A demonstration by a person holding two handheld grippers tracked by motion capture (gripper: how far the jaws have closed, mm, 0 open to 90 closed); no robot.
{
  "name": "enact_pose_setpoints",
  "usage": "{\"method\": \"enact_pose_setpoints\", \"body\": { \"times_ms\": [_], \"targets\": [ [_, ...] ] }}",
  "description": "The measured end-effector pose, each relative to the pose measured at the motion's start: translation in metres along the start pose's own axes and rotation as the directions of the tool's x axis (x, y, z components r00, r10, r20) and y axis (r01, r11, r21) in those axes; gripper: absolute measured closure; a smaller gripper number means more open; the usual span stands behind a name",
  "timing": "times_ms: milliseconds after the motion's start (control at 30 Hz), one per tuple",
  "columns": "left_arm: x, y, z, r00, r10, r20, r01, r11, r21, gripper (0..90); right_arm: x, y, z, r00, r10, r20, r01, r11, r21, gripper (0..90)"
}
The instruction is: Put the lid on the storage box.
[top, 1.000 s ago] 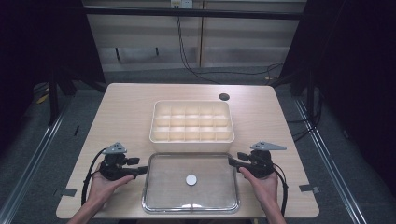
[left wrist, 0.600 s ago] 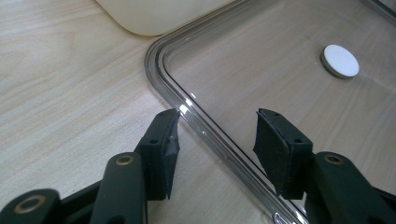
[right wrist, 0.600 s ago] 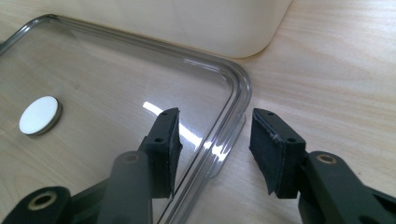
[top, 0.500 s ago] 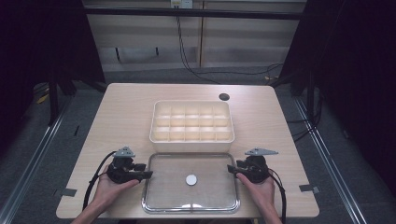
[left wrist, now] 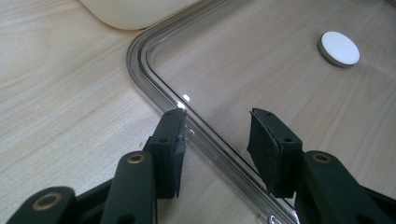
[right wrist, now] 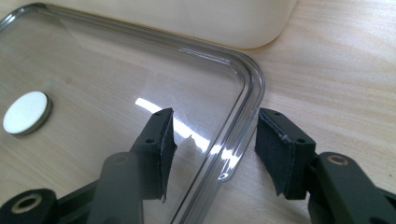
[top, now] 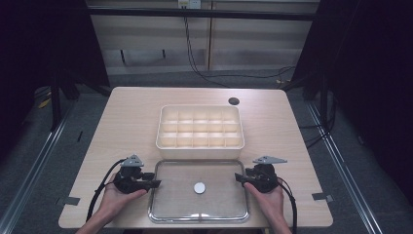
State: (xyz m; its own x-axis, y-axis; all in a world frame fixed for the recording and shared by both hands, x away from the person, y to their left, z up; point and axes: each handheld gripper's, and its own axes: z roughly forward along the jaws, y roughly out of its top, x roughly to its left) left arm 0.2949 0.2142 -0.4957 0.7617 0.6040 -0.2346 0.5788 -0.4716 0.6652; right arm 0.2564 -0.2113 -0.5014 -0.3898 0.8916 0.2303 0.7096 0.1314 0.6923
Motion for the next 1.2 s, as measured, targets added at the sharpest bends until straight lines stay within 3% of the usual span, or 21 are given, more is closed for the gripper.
{"method": "enact_pose_setpoints", "body": {
  "times_ms": [67,133,167,200,233,333,367,467,533,600,733,767,833,867,900,933,967,1033,1133,1167,1200],
  "targets": [
    [0.001,0.000,0.000,1.0000,-0.005,0.003,0.005,1.0000,-0.005,56.0,-0.001,0.000,0.000,0.9999,0.013,-0.010,-0.013,1.000,-0.006,46.1],
    [0.000,0.000,0.000,1.0000,0.001,0.004,-0.001,1.0000,-0.005,56.0,-0.004,-0.001,0.000,0.9974,0.064,-0.033,-0.064,0.998,-0.016,46.1],
    [0.000,-0.001,0.000,1.0000,0.001,0.001,-0.001,1.0000,-0.005,55.9,-0.008,-0.002,-0.001,0.9907,0.121,-0.061,-0.123,0.992,-0.026,47.1],
    [0.000,0.000,0.000,1.0000,0.003,0.002,-0.003,1.0000,-0.001,55.9,-0.008,-0.002,-0.001,0.9907,0.121,-0.061,-0.123,0.992,-0.026,47.1],
    [0.000,-0.001,0.000,1.0000,0.003,-0.002,-0.003,1.0000,-0.004,55.8,-0.012,-0.003,-0.001,0.9811,0.172,-0.090,-0.175,0.984,-0.030,48.3],
    [-0.001,0.000,0.000,1.0000,0.009,-0.002,-0.009,1.0000,0.001,55.1,-0.018,-0.005,-0.002,0.9646,0.231,-0.128,-0.238,0.971,-0.040,51.4],
    [-0.001,0.000,0.000,0.9999,0.010,0.001,-0.010,0.9999,0.003,55.1,-0.018,-0.005,-0.002,0.9646,0.231,-0.128,-0.238,0.971,-0.040,51.4],
    [-0.001,-0.001,-0.001,0.9999,0.010,0.005,-0.010,0.9999,0.005,54.6,-0.022,-0.007,-0.004,0.9453,0.283,-0.161,-0.294,0.955,-0.043,53.6],
    [-0.001,-0.001,-0.001,0.9999,0.012,0.004,-0.012,0.9999,0.005,54.6,-0.023,-0.009,-0.005,0.9361,0.304,-0.177,-0.316,0.948,-0.045,54.6],
    [-0.001,-0.001,-0.001,0.9999,0.010,0.005,-0.010,0.9999,0.005,54.6,-0.023,-0.009,-0.006,0.9370,0.303,-0.174,-0.315,0.948,-0.043,54.6],
    [-0.001,-0.002,-0.002,1.0000,0.005,0.008,-0.005,1.0000,-0.001,54.7,-0.022,-0.010,-0.007,0.9272,0.329,-0.178,-0.341,0.939,-0.039,54.5],
    [0.000,-0.003,-0.002,1.0000,-0.001,0.010,0.001,1.0000,-0.004,55.0,-0.022,-0.010,-0.008,0.9163,0.352,-0.190,-0.366,0.930,-0.038,54.5],
    [0.000,-0.003,-0.003,0.9999,-0.003,0.013,0.003,1.0000,-0.002,55.1,-0.022,-0.010,-0.008,0.9140,0.357,-0.193,-0.370,0.928,-0.035,54.6],
    [0.000,-0.004,-0.003,1.0000,-0.004,0.009,0.004,1.0000,-0.003,55.1,-0.023,-0.011,-0.008,0.9053,0.372,-0.205,-0.387,0.921,-0.039,54.7],
    [0.000,-0.004,-0.003,1.0000,-0.004,0.009,0.004,1.0000,-0.003,55.1,-0.023,-0.011,-0.008,0.9053,0.372,-0.205,-0.387,0.921,-0.039,54.7],
    [0.000,-0.004,-0.003,0.9999,-0.006,0.009,0.006,1.0000,-0.007,55.1,-0.023,-0.011,-0.008,0.8997,0.380,-0.214,-0.397,0.917,-0.037,54.7],
    [0.000,-0.004,-0.003,0.9999,-0.006,0.010,0.007,0.9999,-0.009,55.1,-0.024,-0.012,-0.008,0.8912,0.394,-0.224,-0.413,0.910,-0.041,55.0],
    [0.000,-0.004,-0.003,1.0000,-0.010,0.001,0.010,0.9999,-0.004,56.5,-0.027,-0.015,-0.009,0.8641,0.429,-0.264,-0.453,0.891,-0.038,56.6],
    [-0.001,-0.004,-0.003,0.9999,-0.013,0.000,0.013,0.9999,-0.002,56.5,-0.027,-0.014,-0.010,0.8622,0.427,-0.272,-0.455,0.889,-0.048,58.5],
    [-0.001,-0.004,-0.003,0.9998,-0.015,0.011,0.015,0.9999,-0.004,56.6,-0.026,-0.014,-0.009,0.8526,0.425,-0.304,-0.455,0.890,-0.032,61.3],
    [-0.001,-0.004,-0.003,0.9999,-0.013,0.010,0.013,0.9999,-0.004,56.6,-0.026,-0.014,-0.009,0.8526,0.425,-0.304,-0.455,0.890,-0.032,61.3]
  ]
}}
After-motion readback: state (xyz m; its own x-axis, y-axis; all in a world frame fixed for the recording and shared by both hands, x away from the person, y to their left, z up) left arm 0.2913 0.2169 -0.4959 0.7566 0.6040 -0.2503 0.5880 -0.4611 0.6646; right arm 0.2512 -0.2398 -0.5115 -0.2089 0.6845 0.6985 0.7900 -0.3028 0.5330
